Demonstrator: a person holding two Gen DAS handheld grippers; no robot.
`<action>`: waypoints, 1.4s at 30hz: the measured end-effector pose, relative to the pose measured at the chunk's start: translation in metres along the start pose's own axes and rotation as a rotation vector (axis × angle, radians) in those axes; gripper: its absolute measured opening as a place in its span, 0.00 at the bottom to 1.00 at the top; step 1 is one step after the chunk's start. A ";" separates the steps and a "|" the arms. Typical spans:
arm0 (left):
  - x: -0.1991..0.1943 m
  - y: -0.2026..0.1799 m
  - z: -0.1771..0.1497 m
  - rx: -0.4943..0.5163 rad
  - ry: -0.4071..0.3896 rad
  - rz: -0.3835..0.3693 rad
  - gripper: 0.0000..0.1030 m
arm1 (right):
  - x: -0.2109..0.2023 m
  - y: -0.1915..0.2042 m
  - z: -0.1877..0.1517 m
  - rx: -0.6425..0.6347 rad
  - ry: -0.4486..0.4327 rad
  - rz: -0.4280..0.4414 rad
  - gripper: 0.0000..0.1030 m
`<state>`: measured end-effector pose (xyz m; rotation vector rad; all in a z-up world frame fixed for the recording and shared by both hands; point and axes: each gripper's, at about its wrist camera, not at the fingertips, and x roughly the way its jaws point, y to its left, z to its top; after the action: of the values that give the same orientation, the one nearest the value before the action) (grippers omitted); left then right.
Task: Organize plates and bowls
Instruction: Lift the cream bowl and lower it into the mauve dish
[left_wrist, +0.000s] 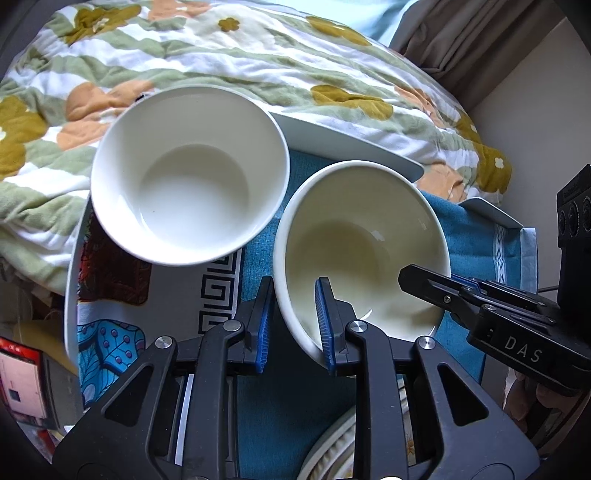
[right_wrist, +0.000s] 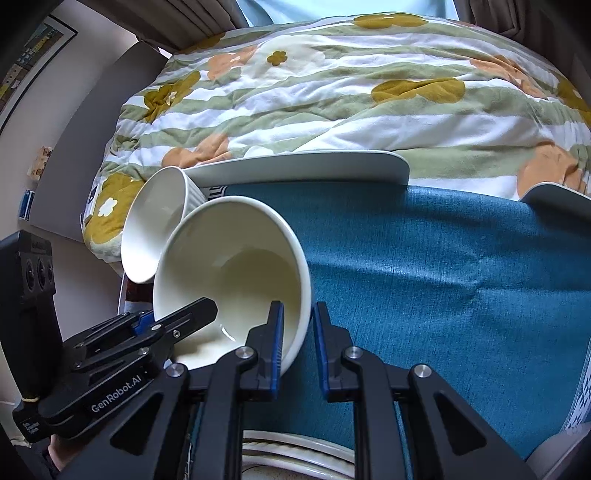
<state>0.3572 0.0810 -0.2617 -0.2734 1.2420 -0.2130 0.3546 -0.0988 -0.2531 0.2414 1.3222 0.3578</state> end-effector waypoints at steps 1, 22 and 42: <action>-0.004 -0.003 0.000 0.003 -0.008 0.003 0.19 | -0.004 0.001 -0.001 -0.002 -0.006 0.002 0.14; -0.096 -0.166 -0.055 0.154 -0.140 -0.052 0.19 | -0.174 -0.056 -0.068 0.031 -0.213 -0.023 0.14; -0.009 -0.329 -0.166 0.303 0.036 -0.096 0.19 | -0.239 -0.211 -0.180 0.199 -0.222 -0.128 0.14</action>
<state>0.1931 -0.2430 -0.1976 -0.0669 1.2144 -0.4853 0.1557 -0.3910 -0.1586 0.3512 1.1468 0.0878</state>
